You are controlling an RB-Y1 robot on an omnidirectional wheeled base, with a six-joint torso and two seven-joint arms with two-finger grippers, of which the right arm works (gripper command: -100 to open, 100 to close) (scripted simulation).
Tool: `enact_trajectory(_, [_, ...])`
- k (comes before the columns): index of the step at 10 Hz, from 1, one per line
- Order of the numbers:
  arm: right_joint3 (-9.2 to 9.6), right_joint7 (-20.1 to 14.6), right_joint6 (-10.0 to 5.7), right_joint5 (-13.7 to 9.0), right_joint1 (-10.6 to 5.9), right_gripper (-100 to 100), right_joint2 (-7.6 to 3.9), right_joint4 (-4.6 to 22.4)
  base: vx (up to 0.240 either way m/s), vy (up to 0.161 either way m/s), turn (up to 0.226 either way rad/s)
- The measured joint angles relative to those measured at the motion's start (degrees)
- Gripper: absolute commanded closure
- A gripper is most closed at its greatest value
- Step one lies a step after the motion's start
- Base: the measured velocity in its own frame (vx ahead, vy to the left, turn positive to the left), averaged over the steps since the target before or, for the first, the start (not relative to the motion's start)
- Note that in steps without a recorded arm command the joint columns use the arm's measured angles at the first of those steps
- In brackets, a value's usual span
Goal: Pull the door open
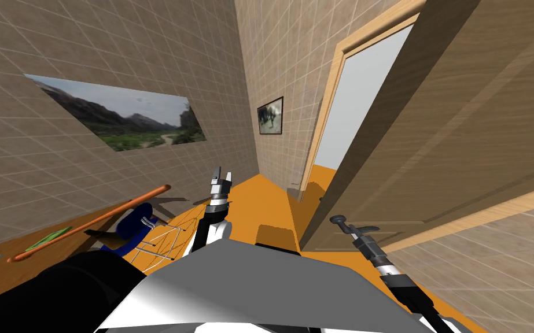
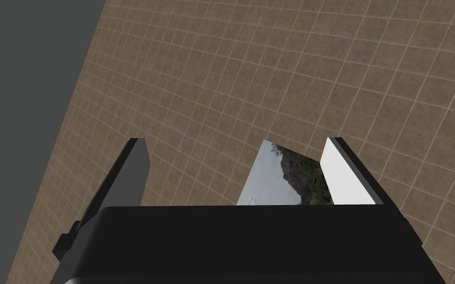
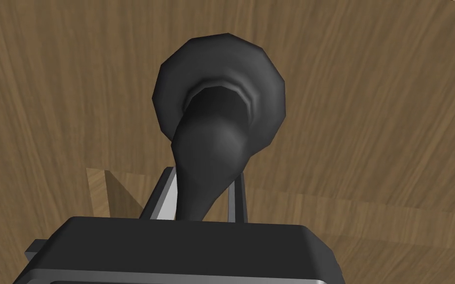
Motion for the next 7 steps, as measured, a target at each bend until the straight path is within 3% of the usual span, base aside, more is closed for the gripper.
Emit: enact_trajectory(7, [0.41, -0.17, -2.75, -0.41, 1.14, 100, -0.57, 0.99, -0.181, -0.091, 0.170])
